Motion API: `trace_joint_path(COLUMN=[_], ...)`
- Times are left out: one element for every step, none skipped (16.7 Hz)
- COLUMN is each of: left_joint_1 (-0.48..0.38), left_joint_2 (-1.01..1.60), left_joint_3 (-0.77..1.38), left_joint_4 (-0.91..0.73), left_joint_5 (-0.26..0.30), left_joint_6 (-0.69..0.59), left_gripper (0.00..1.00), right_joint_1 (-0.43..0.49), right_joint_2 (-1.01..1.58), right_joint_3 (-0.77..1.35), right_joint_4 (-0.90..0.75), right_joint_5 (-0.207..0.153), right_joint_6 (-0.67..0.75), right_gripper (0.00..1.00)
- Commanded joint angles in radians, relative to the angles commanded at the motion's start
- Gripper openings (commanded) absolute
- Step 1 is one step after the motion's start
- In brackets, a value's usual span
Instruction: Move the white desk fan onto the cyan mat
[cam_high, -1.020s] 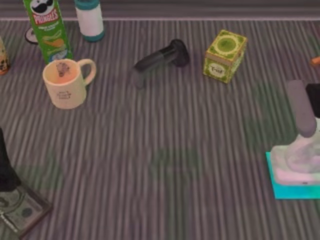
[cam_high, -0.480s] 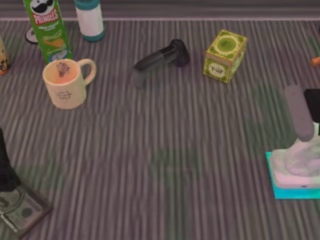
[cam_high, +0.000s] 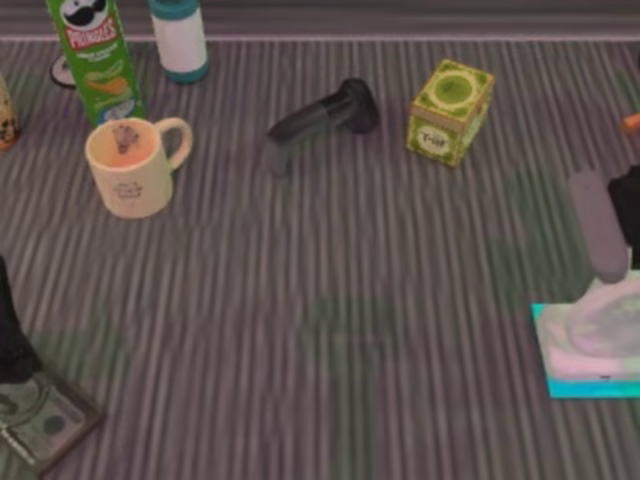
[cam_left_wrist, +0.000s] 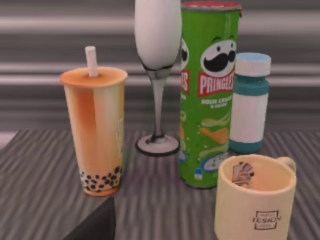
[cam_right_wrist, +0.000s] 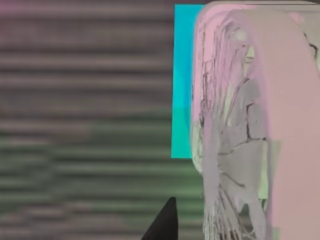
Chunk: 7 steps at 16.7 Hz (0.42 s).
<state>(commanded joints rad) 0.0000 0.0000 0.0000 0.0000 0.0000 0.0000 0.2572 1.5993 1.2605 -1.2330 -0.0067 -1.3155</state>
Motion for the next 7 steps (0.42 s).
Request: trace_joint_path(left_joint_1=[0.000,0.000,0.000,0.000,0.000,0.000,0.000], left_joint_2=[0.000,0.000,0.000,0.000,0.000,0.000,0.000], left_joint_3=[0.000,0.000,0.000,0.000,0.000,0.000,0.000], left_joint_4=[0.000,0.000,0.000,0.000,0.000,0.000,0.000], left_joint_5=[0.000,0.000,0.000,0.000,0.000,0.000,0.000], left_joint_6=[0.000,0.000,0.000,0.000,0.000,0.000,0.000], left_gripper=[1.00,1.00,1.00,1.00,1.00,1.00,1.00], right_joint_1=[0.000,0.000,0.000,0.000,0.000,0.000,0.000], right_joint_2=[0.000,0.000,0.000,0.000,0.000,0.000,0.000], right_joint_3=[0.000,0.000,0.000,0.000,0.000,0.000,0.000], right_joint_4=[0.000,0.000,0.000,0.000,0.000,0.000,0.000], right_joint_5=[0.000,0.000,0.000,0.000,0.000,0.000,0.000], right_joint_6=[0.000,0.000,0.000,0.000,0.000,0.000,0.000], right_gripper=[0.98,1.00,1.00,1.00,1.00,1.00,1.00])
